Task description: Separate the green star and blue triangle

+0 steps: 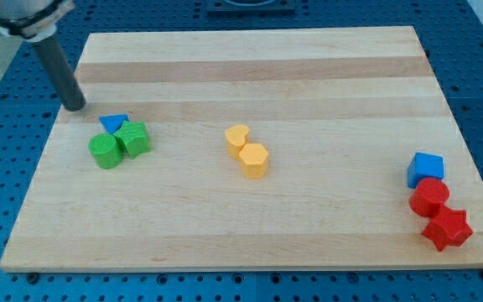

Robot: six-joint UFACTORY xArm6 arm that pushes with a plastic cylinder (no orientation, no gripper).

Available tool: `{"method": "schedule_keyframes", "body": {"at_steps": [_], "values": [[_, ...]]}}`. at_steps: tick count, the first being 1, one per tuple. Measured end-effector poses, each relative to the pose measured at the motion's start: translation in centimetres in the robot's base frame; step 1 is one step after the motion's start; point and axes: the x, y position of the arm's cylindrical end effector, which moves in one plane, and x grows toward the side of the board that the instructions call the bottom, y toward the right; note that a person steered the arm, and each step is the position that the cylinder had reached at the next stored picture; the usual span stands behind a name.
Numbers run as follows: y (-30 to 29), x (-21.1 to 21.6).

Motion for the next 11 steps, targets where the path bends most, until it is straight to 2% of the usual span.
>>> {"method": "schedule_keyframes", "body": {"at_steps": [1,3,8,9,10,11], "values": [[-0.9,3.3],[0.7,5.8],[10.5,6.2],[15.5,5.3],[16.1,5.3],[14.3,5.9]]}}
